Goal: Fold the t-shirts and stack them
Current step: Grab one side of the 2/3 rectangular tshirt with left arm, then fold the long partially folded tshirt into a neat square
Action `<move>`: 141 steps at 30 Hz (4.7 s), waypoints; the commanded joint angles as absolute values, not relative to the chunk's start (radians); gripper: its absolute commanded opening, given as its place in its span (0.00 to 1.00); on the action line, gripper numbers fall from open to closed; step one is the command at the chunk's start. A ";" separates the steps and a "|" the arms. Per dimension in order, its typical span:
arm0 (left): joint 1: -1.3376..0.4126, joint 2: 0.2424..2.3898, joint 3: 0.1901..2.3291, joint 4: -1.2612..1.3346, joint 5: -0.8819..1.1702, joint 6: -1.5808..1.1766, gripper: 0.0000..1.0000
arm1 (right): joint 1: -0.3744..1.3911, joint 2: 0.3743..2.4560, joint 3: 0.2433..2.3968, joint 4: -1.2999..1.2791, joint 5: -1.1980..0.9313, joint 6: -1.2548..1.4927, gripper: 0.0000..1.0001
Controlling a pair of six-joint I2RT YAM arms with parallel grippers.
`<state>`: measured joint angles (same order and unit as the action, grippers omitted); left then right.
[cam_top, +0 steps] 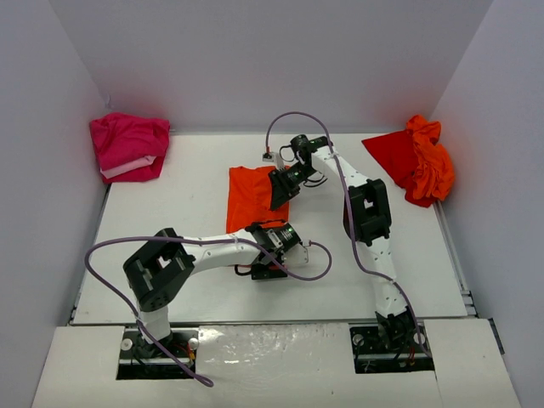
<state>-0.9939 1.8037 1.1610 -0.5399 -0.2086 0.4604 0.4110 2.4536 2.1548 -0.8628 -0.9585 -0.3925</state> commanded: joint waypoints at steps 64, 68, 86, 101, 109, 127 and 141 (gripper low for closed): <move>-0.817 1.976 1.966 -1.308 0.065 0.867 0.00 | 0.292 2.035 1.912 -0.911 -0.920 -0.519 0.31; -0.807 2.000 2.027 -1.303 0.061 0.905 0.00 | 0.288 2.029 1.911 -0.908 -0.916 -0.513 0.31; -0.856 1.829 1.901 -1.347 0.109 0.803 0.00 | 0.365 2.465 2.382 -0.881 -0.873 -0.363 0.22; -0.933 1.752 1.872 -1.408 0.127 0.726 0.00 | 0.463 2.304 1.818 -0.878 -0.873 -0.514 0.19; -0.935 1.815 1.906 -1.414 0.134 0.760 0.00 | 0.468 2.265 1.748 -0.868 -0.877 -0.547 0.18; -0.980 1.894 1.878 -1.447 0.240 0.798 0.00 | 0.459 2.018 1.872 -0.867 -0.726 -0.529 0.28; -1.143 1.692 1.746 -1.464 0.176 0.652 0.00 | 0.457 2.013 1.822 -0.856 -0.652 -0.535 0.28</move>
<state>-1.0665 1.8076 1.7731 -1.3301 0.1911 0.7175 0.4644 2.0579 1.8221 -0.8416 -0.6952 -0.5259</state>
